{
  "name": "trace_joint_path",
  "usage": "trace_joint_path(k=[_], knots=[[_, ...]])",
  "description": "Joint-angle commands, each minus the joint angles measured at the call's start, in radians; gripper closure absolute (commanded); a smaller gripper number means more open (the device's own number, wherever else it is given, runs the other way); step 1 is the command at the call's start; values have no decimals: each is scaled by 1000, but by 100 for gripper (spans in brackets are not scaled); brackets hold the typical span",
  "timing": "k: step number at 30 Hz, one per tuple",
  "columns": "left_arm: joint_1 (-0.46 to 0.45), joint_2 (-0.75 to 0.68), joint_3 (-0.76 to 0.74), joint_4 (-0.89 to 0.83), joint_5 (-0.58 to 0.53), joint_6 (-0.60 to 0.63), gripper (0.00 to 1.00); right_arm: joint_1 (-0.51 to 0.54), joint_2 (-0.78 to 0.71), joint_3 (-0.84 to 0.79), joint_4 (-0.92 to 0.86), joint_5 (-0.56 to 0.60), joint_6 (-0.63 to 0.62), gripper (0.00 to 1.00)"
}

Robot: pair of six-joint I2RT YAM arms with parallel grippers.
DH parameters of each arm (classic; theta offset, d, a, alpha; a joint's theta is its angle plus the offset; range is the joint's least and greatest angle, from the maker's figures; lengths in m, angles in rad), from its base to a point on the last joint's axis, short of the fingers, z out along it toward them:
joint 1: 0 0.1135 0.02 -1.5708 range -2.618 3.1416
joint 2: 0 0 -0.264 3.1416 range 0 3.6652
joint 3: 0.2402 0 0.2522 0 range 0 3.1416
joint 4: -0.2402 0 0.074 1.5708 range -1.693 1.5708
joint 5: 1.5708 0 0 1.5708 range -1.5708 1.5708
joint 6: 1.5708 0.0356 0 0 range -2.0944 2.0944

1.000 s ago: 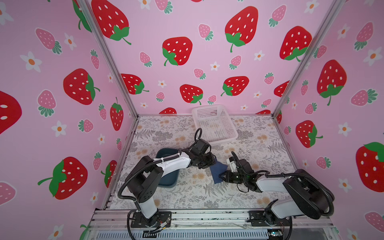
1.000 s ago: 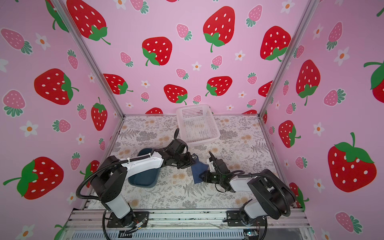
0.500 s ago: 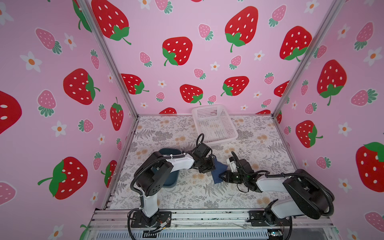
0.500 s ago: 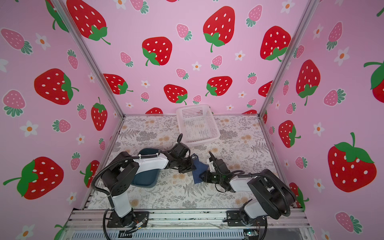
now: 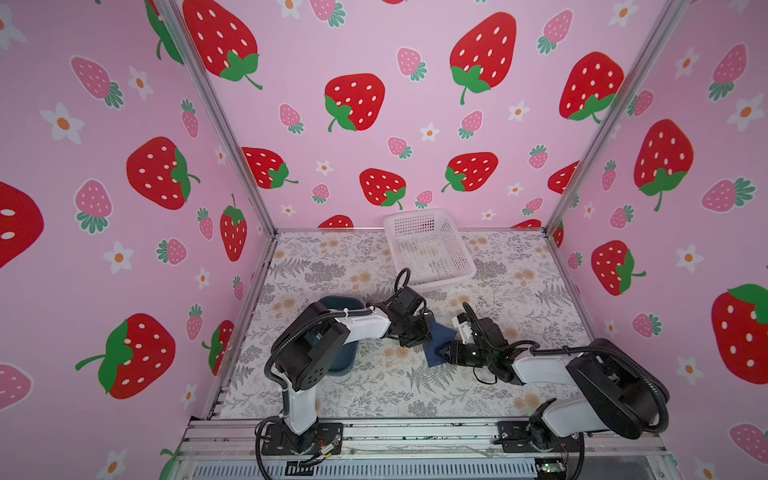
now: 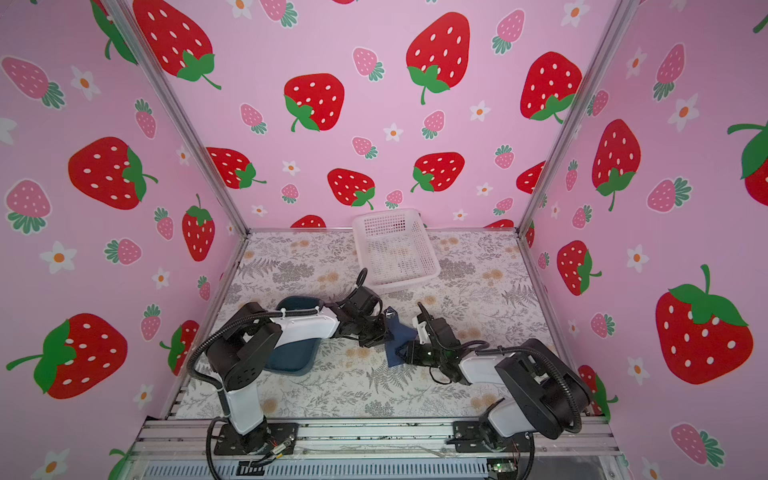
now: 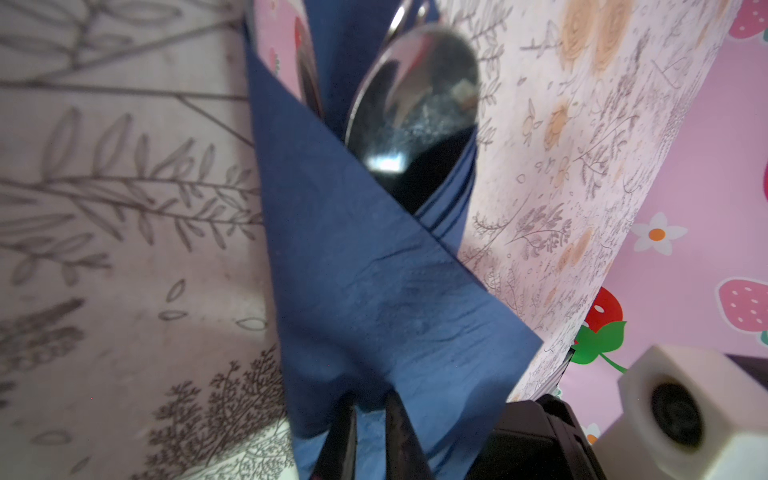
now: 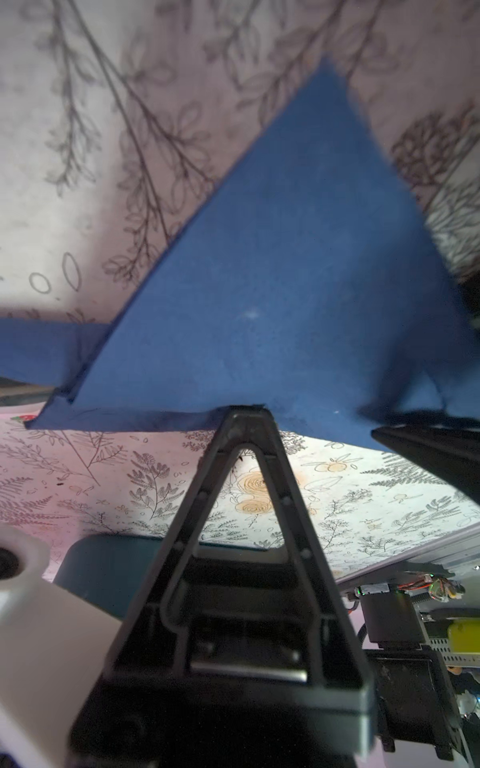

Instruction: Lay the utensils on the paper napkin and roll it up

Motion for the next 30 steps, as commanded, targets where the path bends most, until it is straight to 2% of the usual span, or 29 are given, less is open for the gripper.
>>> trace_joint_path(k=[1, 4, 11, 21, 30], knots=[[-7, 18, 32, 3, 8, -6, 84, 4, 15, -1, -61, 23, 11, 60], [-8, 20, 35, 3, 9, -6, 84, 5, 22, -1, -53, 23, 15, 59], [-13, -13, 38, 0, 8, 4, 83, 4, 21, -12, -55, 27, 24, 75], [-18, -155, -60, -5, 8, 17, 78, 4, 9, -43, -4, 12, 61, 80], [-65, -173, -138, 7, 78, 5, 89, 4, 1, -60, 16, 19, 82, 81]])
